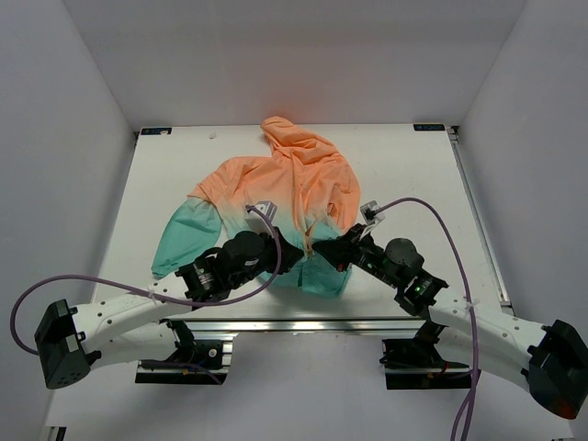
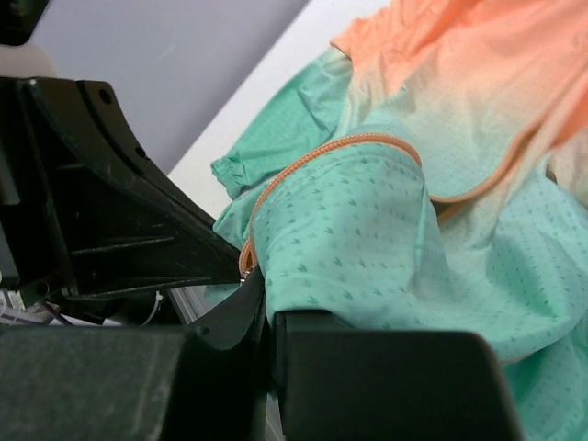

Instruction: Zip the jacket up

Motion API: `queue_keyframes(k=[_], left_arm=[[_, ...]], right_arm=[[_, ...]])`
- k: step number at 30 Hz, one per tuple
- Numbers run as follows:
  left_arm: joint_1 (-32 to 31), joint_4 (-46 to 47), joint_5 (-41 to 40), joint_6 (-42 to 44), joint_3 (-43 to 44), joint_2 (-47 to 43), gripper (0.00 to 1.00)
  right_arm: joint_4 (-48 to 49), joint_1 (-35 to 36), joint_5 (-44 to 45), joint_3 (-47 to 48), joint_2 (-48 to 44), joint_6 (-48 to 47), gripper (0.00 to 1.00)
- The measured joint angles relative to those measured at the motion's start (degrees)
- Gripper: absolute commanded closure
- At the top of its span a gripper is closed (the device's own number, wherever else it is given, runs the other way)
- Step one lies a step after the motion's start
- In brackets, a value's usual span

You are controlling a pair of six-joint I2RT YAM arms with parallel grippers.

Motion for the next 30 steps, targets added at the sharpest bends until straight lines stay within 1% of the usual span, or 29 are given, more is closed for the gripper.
queue_keyframes(k=[8,16,22,25,27,30], left_arm=[[0.0,-0.63,2.19,2.73,-0.02,1.31,1.0],[-0.02,0.17,4.85,3.87,-1.95,1.31,1.0],[-0.02,0.96,6.14,3.74,-3.56,1.53,1.0],[-0.04,0.94,6.62,2.49,-3.61,3.21,1.0],[-0.04,0.94,7.32,1.31,-3.58,5.4,1.0],[-0.13,0.7,8.63,-0.26,-3.52,8.92,1.0]], right_arm=[[-13.03,0.46,3.17,5.92,0.24,0.37,1.0],[-18.93,0.87,3.78,7.37,0.87,0.81,1.0],[-22.27,1.01,1.9,9.62,4.35,0.15,1.0],[-23.76,0.98,1.31,9.94,5.44,-0.66,0.91],[-25.44,0.98,0.9,9.94,5.75,-1.09,0.89],[-27.74,0.87,0.92,9.86,6.14,-1.42,0.78]])
